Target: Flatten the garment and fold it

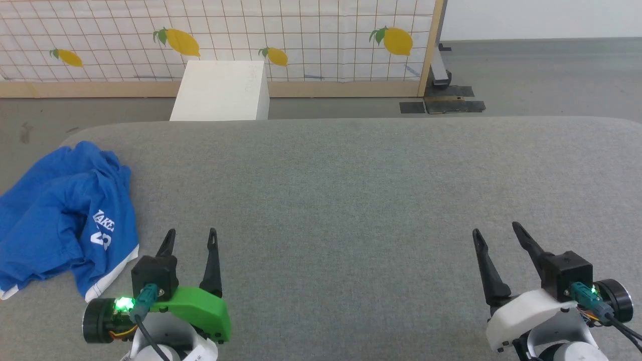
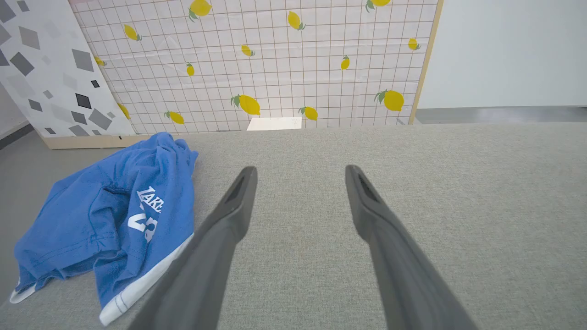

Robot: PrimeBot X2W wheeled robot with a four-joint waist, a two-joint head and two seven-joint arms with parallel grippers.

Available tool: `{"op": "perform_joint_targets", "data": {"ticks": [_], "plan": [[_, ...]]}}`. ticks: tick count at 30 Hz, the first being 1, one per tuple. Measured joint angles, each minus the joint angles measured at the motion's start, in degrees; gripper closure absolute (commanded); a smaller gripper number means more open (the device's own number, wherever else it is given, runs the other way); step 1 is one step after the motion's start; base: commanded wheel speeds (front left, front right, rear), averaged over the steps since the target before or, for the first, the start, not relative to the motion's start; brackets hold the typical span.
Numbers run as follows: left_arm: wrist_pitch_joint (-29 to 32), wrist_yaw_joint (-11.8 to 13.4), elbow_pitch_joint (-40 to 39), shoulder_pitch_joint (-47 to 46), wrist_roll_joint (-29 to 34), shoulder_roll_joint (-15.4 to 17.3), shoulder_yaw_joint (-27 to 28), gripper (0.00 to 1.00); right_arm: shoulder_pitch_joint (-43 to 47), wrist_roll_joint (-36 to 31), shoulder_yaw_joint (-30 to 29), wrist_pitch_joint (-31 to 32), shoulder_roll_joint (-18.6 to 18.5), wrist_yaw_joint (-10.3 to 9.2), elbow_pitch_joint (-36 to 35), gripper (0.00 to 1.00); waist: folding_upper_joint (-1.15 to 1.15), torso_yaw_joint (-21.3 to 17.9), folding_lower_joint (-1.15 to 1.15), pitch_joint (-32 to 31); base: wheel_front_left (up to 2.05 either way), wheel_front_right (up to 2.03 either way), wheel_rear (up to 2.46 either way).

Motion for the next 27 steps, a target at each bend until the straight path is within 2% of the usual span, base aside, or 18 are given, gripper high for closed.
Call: {"op": "perform_joint_targets", "data": {"ticks": [27], "plan": [[-3.1,1.0,2.4,-0.8,-3.6,0.0,-2.0,0.00,-0.2,2.1,-1.0,-3.3,0.0,0.00,1.3,0.00,0.00,0.0,0.00,0.1,0.00,0.00,0.00]]}}
